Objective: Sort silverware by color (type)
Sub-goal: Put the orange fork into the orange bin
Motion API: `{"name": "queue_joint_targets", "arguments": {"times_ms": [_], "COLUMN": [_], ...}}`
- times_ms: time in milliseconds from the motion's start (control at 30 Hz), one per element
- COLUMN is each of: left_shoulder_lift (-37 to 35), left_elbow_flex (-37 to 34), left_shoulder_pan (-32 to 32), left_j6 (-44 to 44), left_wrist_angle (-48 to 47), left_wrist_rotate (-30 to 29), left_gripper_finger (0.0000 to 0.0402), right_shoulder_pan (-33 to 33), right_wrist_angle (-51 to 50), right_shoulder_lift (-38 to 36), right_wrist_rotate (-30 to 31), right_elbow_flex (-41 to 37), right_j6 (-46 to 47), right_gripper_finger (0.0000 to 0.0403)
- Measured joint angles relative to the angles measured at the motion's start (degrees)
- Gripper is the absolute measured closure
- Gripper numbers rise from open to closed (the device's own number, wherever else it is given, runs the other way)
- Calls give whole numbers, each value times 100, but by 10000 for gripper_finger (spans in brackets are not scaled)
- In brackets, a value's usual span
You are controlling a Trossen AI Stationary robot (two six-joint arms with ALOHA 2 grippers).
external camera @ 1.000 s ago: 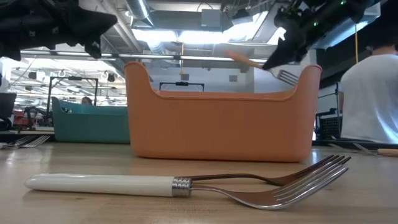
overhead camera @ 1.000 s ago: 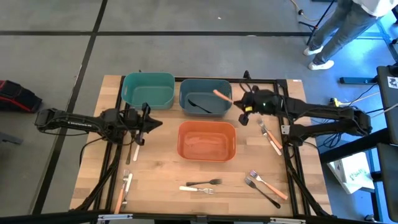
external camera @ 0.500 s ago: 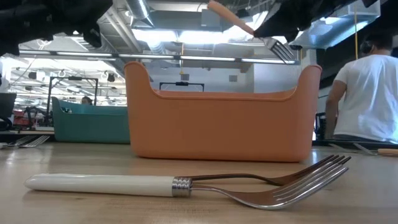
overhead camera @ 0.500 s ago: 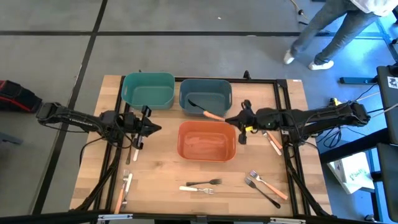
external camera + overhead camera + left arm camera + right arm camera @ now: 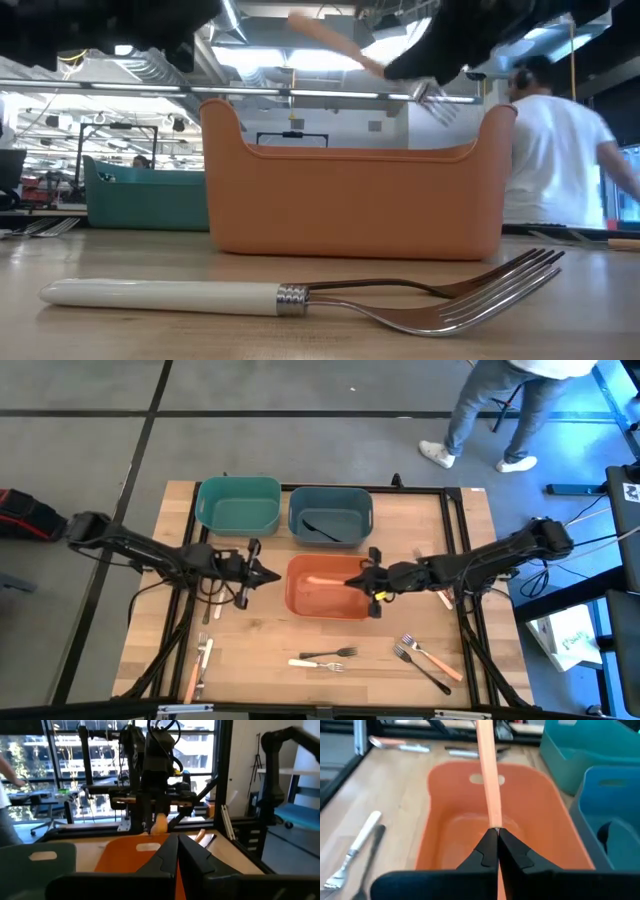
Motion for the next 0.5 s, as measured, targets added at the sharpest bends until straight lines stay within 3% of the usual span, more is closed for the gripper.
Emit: {"name": "queue_joint_targets", "arguments": {"times_ms": [500], "left_shoulder_lift": [256], "left_elbow_flex": [80], "left_shoulder_pan": [7], "left_j6": [149], "left_wrist_angle": [10], "left_wrist_rotate": [-50], "left_gripper_finger": [395], "right_shoulder_pan": [-212], "right_wrist_angle": [121], "right_shoulder_lift": [1184], "right_wrist_rotate": [235], "right_elbow_flex": [444], "right_j6": [-68], "right_gripper_finger": [403]}}
